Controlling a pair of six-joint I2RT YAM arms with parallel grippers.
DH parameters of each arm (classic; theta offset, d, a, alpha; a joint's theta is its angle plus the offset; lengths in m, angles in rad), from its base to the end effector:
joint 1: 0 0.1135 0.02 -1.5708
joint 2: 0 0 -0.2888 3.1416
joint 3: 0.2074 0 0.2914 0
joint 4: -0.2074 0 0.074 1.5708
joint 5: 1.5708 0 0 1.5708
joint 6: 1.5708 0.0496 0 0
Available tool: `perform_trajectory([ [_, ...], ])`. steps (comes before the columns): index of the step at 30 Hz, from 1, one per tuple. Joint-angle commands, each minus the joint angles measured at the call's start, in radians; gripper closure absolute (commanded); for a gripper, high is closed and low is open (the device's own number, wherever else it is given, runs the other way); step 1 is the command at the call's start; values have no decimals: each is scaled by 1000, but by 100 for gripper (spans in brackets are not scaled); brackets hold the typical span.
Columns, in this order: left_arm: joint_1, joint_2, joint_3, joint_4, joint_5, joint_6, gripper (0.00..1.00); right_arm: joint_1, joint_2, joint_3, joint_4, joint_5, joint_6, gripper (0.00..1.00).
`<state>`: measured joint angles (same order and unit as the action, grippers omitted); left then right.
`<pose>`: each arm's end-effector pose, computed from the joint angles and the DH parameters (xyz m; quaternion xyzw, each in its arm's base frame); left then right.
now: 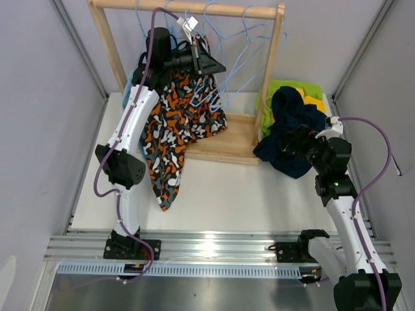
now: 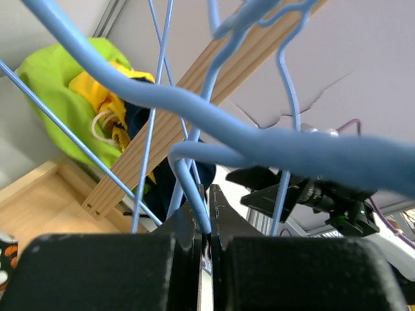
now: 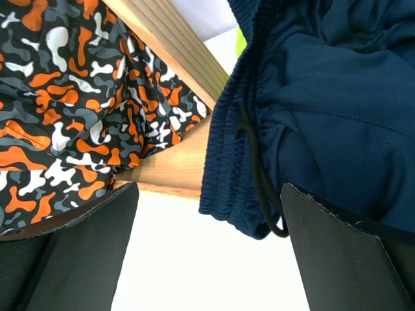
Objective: Remove the shorts from the hanger
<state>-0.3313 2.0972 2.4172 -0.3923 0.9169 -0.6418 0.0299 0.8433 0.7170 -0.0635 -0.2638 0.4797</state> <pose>0.4797 -0.2066 0.5023 0.1963 0.6953 -0.5720 0.3884 0.2376 0.0200 0.3298 0.0888 0.7637 0.2573 0.5854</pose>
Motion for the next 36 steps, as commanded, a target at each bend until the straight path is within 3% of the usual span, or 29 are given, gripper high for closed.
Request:
perform_trajectory([
  [1, 9, -5, -21, -177, -76, -1, 100, 5, -38, -10, 10, -12, 10, 1],
  [7, 81, -42, -133, -146, -108, -84, 100, 5, -78, -21, -2, -9, 2, 0],
  [12, 100, -37, -115, -177, -112, -87, 100, 7, -85, -33, 17, -20, 10, 0],
  [16, 94, -77, -109, -267, -160, 8, 100, 5, -87, -30, 21, -29, 14, 1],
  [23, -3, -298, -257, -531, -338, 269, 100, 7, -101, -19, 14, -43, 26, 0],
  [27, -109, -405, -396, -669, -580, 407, 100, 7, -113, 1, -16, -51, 31, 1],
  [36, -202, -586, -595, -787, -839, 438, 100, 5, -200, 33, -111, -48, 30, 0],
])
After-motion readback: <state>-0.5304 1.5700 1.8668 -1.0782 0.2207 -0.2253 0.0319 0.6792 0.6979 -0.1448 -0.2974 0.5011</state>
